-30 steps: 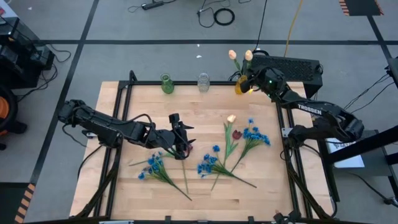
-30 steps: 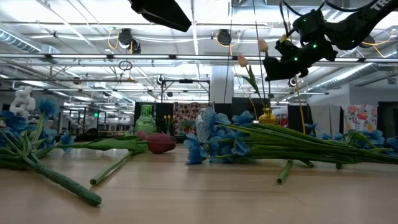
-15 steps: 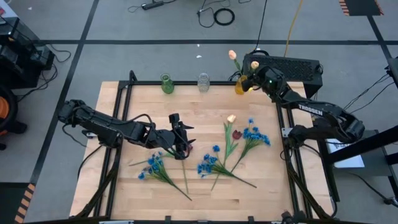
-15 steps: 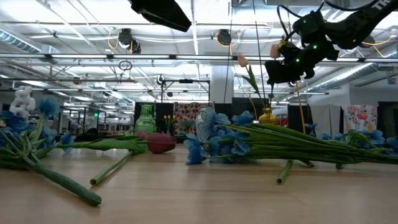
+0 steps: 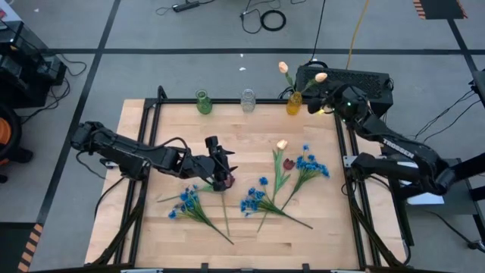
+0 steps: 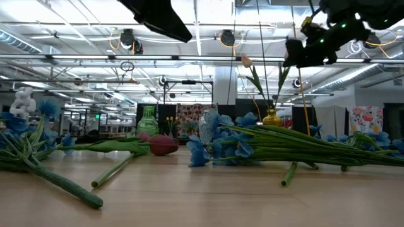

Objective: Sort flowers into vase by color
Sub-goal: Put the left red tulip into the transparent vase

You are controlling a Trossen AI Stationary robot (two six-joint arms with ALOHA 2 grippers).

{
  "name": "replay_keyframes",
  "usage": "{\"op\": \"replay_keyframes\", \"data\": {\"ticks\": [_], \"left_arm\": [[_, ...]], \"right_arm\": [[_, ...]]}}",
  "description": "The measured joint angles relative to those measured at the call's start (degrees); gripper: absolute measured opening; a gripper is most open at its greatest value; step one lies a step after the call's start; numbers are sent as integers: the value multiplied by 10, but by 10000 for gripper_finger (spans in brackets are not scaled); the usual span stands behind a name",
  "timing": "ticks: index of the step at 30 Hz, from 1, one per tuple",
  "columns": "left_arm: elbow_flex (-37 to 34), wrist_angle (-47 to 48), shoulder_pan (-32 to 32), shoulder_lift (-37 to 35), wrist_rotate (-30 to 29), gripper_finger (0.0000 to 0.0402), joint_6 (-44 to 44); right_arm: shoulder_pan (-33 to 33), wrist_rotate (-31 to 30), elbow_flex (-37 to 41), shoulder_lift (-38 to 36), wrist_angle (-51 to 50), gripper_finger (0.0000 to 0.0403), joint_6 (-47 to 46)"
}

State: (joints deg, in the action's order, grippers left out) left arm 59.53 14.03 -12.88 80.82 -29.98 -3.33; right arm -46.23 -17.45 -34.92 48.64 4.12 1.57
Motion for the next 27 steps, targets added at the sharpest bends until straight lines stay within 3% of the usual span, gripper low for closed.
{"op": "replay_keyframes", "data": {"ticks": [9, 20, 27], "left_arm": [[-2, -1, 4, 0, 15, 237, 0], [-2, -1, 4, 0, 17, 237, 0], [-2, 1, 4, 0, 17, 237, 16]], "right_arm": [[46, 85, 0, -132, -153, 308, -80], [163, 104, 0, -249, -301, 308, -150], [239, 134, 62, -256, -257, 309, -166]]}}
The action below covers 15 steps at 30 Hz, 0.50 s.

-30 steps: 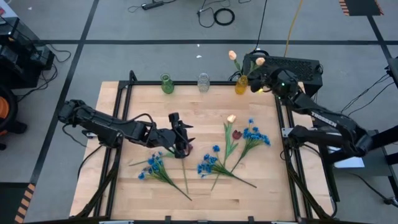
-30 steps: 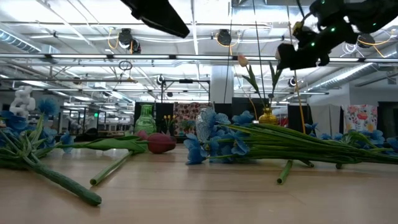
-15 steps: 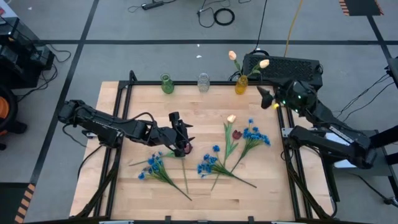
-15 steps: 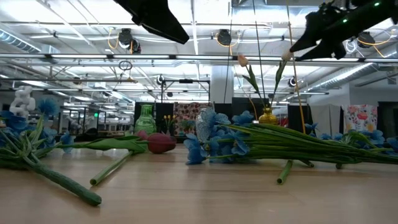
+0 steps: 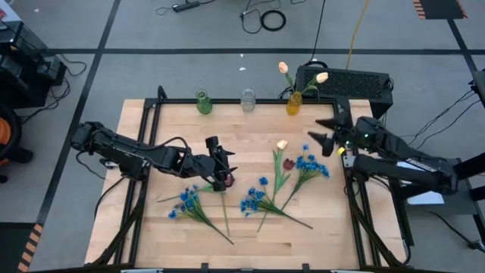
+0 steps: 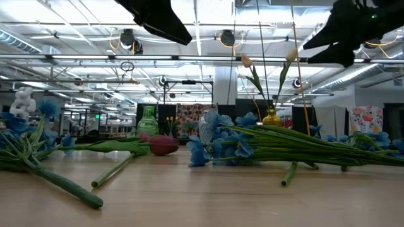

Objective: Sort flowers into vase by color
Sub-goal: Put the left red tulip into the transparent vase

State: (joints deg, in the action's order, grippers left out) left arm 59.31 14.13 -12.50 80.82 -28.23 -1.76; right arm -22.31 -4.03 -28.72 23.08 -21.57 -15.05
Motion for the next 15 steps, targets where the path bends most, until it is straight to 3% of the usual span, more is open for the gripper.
{"op": "replay_keyframes", "data": {"ticks": [6, 15], "left_arm": [[0, 10, -1, 0, 13, 237, 15], [0, 81, -2, -1, 15, 237, 33]], "right_arm": [[53, 71, 67, 14, 181, 309, 3], [107, 72, 69, 85, 306, 309, 20]]}}
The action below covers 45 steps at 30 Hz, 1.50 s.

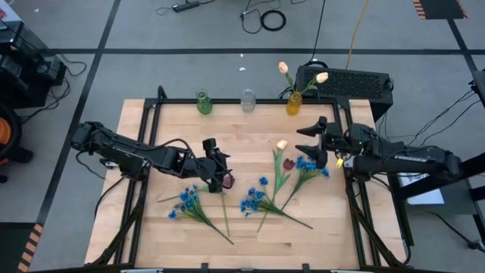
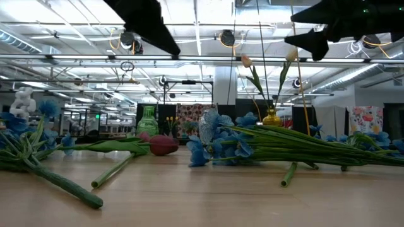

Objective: Sort flowers into vase by color
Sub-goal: Put the left red tulip into the transparent vase

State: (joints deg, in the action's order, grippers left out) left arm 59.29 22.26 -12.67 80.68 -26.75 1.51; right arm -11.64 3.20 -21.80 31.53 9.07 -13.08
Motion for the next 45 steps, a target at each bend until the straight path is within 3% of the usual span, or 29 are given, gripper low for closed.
{"op": "replay_keyframes", "data": {"ticks": [9, 15, 21, 29, 38, 45], "left_arm": [[10, 72, 0, -10, 0, 237, 53], [11, 91, -2, -19, 21, 237, 96], [12, 147, -12, -14, 41, 237, 205], [-15, 196, -54, -12, 85, 237, 282], [-75, 191, -77, 13, 90, 237, 314], [-102, 153, -77, 58, 138, 237, 338]], "right_arm": [[59, 0, -12, 126, 128, 309, 35], [89, 0, -64, 229, 121, 309, 83], [95, -1, -95, 296, 116, 309, 122], [94, -4, -103, 316, 116, 309, 158], [78, -5, -103, 316, 117, 309, 171], [71, -5, -103, 316, 117, 309, 174]]}}
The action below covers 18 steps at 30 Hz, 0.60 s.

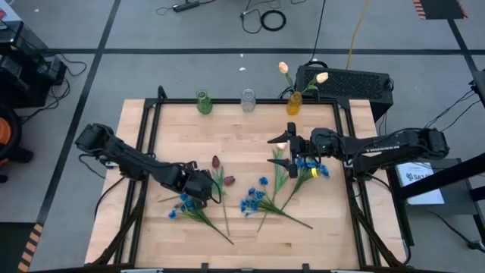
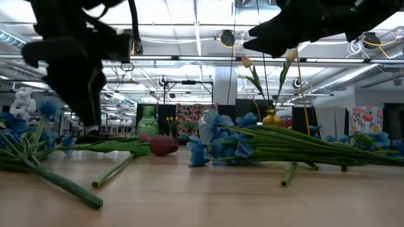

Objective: Sort flowers into vase by color
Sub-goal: Put the left red tulip into the transparent vase

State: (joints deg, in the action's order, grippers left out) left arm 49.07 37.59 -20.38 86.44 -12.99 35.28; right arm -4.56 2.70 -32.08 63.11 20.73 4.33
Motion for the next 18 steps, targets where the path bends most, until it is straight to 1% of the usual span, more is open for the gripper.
{"op": "replay_keyframes", "data": {"ticks": [2, 9, 14, 18], "left_arm": [[0, -1, 0, 17, 9, 237, -5], [0, 0, 2, 58, 12, 237, -16], [0, 4, 2, 71, 40, 237, -16], [1, 3, 3, 78, 49, 237, -21]], "right_arm": [[0, 0, 0, 0, 0, 309, 0], [0, 0, 0, 0, -1, 309, 0], [0, 0, 0, 0, -1, 309, 0], [0, 0, 0, 0, -3, 309, 4]]}}
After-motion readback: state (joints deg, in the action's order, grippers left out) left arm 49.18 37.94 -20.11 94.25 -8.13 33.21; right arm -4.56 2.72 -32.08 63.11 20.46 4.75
